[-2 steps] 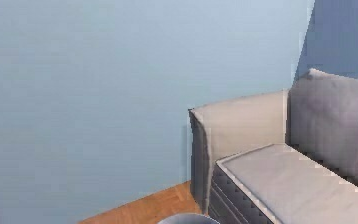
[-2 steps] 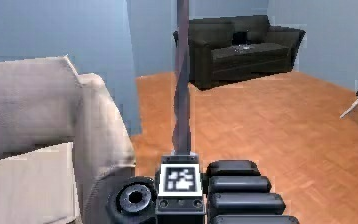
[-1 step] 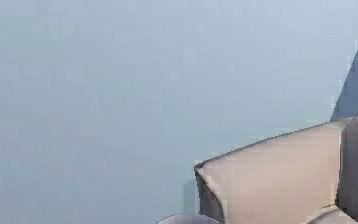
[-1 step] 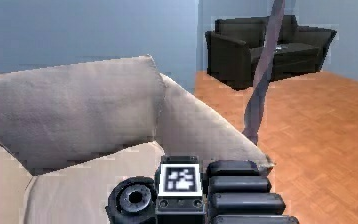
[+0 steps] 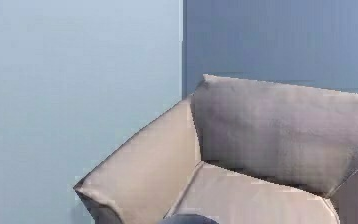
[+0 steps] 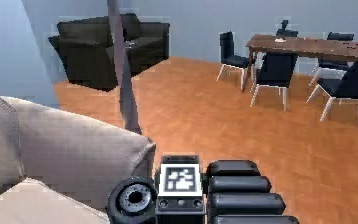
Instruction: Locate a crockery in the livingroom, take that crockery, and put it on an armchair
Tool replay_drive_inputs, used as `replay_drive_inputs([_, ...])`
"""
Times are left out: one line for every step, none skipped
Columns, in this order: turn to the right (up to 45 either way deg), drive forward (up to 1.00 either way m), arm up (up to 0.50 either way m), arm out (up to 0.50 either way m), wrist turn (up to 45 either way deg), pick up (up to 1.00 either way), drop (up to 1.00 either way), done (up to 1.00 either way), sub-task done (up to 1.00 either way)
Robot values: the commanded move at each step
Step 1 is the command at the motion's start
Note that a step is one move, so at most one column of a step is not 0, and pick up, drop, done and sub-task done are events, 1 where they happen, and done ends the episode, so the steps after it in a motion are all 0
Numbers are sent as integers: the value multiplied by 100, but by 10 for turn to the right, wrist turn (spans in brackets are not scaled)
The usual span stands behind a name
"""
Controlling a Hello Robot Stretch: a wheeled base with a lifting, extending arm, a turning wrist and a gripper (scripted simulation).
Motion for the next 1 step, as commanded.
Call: replay_drive_inputs([-330,0,0,0,0,0,0,0,0])
